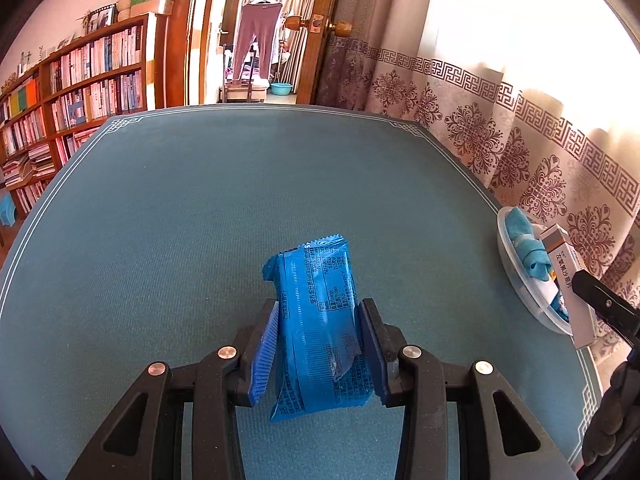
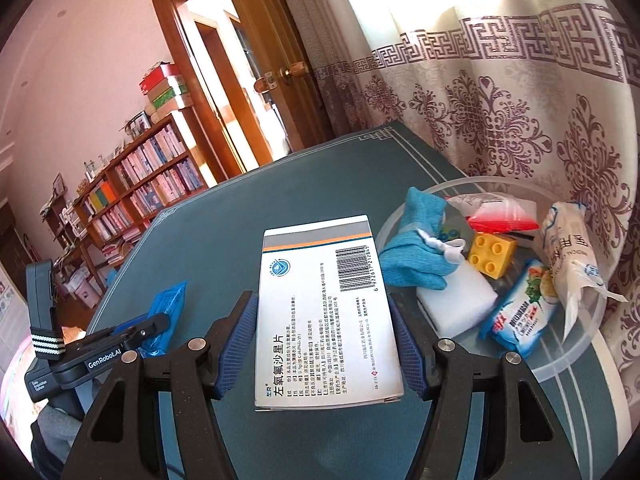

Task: Organize objects
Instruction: 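Lift and carry the blue packet and white box with both tools toward the bowl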

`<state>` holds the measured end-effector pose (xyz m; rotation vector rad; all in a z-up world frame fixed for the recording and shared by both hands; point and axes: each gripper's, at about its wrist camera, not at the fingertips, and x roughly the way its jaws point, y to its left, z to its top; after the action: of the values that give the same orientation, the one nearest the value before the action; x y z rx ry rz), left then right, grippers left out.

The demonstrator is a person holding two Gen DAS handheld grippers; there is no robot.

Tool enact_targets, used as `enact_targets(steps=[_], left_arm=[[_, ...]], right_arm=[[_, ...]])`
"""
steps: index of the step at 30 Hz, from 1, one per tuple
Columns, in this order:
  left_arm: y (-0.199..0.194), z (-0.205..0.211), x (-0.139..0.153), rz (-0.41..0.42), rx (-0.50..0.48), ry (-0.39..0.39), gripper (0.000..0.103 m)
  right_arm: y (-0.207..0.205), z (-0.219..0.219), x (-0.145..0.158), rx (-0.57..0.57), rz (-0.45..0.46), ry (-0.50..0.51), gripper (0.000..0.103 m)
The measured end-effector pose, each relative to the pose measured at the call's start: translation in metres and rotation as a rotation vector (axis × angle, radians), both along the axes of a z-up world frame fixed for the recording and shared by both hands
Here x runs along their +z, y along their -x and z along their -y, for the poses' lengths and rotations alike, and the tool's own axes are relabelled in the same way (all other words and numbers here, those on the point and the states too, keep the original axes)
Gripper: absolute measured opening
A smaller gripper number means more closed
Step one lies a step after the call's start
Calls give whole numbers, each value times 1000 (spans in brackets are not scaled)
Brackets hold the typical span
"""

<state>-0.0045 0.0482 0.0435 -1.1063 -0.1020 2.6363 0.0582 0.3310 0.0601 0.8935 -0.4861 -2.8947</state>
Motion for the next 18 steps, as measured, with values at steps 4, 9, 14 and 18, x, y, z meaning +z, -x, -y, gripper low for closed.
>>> enact_targets(steps=[4,9,14,18], left_arm=[[2,-8,1,11,-15,-5,42],[1,-19,3,8,-34,3,42],[-2,-28,7,0,-54,7,42],[-4,-34,8,-2,-66,12,42]], right_arm=[[-13,-19,2,-61,-23,-13,66],[-23,-40,0,-129,-22,10,66],[-22,-54,-4,-182,-15,15,66],[-16,-62,-6,-215,-14,8,66]])
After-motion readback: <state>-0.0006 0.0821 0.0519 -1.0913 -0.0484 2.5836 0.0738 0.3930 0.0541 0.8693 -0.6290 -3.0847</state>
